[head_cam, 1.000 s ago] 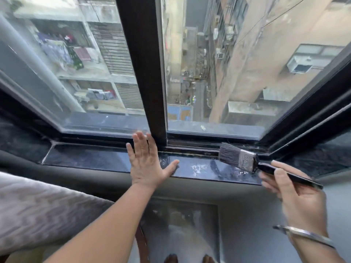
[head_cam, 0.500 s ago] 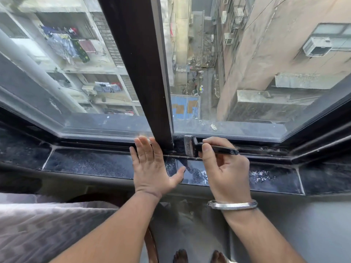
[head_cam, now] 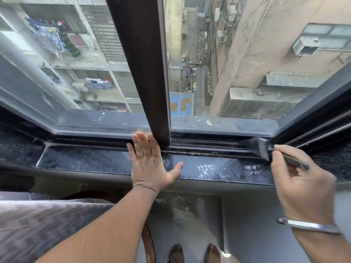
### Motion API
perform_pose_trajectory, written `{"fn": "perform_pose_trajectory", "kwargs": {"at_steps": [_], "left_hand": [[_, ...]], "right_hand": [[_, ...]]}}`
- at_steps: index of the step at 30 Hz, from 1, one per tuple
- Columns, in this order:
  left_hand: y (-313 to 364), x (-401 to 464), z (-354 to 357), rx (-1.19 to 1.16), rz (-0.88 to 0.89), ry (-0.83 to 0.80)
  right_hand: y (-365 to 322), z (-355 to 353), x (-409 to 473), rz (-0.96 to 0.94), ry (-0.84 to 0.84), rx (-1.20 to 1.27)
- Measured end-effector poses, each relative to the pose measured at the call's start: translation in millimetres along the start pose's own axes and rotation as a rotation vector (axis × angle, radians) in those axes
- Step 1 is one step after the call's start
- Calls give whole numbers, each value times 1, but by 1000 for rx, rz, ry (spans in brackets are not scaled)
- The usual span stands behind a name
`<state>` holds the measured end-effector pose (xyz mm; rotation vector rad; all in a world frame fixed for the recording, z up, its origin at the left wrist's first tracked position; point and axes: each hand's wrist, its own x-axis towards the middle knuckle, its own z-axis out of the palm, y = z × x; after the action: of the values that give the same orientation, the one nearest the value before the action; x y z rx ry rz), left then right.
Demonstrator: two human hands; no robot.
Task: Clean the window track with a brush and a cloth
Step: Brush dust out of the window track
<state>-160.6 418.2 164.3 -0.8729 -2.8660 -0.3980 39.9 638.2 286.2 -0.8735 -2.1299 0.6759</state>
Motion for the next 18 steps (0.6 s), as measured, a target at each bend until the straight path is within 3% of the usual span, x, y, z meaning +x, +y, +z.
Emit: {"fn": "perform_pose_trajectory", "kwargs": {"at_steps": [5, 11, 14, 18], "left_hand": [[-1, 0, -1, -14, 4, -5], [-2, 0, 0, -9, 11, -3], [-2, 0, 0, -12, 17, 2], [-1, 0, 0, -24, 17, 12]], "right_hand": [[-21, -9, -17, -97, 60, 128], [-71, 57, -34, -115, -131, 366], [-75, 80, -34, -171, -226, 296], [-45, 58, -28, -215, -239, 153]]}}
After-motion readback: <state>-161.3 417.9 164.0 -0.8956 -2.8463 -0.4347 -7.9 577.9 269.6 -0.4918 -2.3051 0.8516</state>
